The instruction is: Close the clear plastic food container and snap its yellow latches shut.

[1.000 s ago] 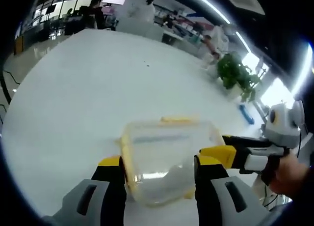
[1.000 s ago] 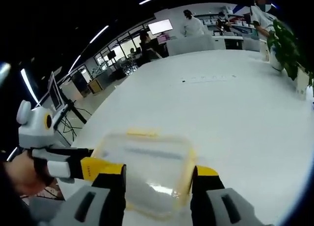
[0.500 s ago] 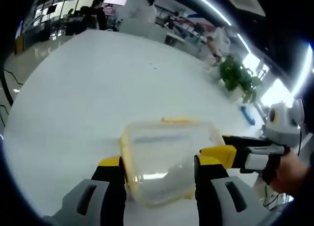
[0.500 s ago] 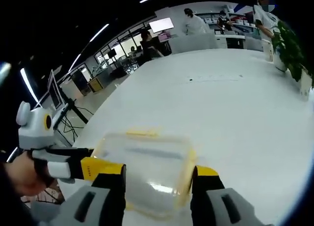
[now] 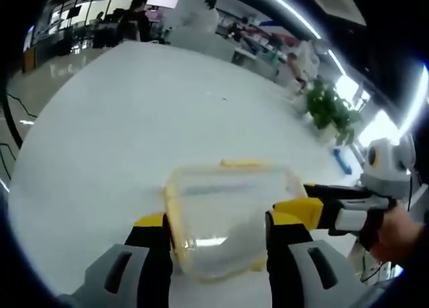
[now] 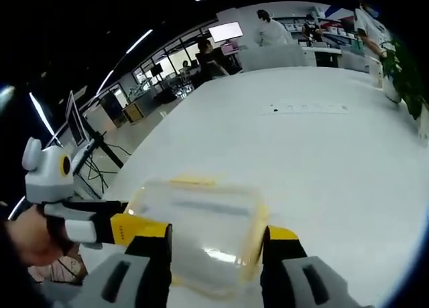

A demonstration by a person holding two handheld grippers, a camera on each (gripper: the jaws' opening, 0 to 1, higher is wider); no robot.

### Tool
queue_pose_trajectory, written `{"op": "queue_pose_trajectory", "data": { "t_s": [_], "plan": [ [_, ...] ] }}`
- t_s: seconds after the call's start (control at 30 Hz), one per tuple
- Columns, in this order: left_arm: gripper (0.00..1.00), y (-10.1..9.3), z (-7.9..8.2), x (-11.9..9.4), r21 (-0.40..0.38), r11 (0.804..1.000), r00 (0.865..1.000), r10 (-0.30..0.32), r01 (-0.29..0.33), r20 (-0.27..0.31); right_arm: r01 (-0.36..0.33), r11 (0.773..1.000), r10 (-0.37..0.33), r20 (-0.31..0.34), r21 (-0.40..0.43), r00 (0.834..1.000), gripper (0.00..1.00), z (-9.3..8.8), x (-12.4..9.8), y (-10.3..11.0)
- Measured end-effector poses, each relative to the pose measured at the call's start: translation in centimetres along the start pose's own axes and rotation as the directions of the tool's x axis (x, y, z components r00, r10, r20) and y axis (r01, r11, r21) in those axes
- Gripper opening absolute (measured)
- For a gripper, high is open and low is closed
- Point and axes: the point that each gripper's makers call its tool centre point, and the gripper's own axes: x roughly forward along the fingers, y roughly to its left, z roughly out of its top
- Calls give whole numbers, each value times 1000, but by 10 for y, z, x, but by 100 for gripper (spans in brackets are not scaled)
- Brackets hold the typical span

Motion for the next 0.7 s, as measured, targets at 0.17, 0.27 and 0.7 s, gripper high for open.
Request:
{"op": "queue_pose_trajectory", "data": {
  "t_s": [0.17,0.27,0.7],
  "plan": [
    [55,11,7,0,-1,1000,1000,3,-3,1,1,1000,-1,-6,-1,1000,52,4,8,6],
    [55,16,11,0,-3,1000,1000,4,-4,4,0,1000,0,-3,0,1000,52,7,12,9],
    [55,36,30,6,-2,1000,1000,2,-2,2,-8,1000,8,-12,-7,1000,53,20,31,18]
  ]
}}
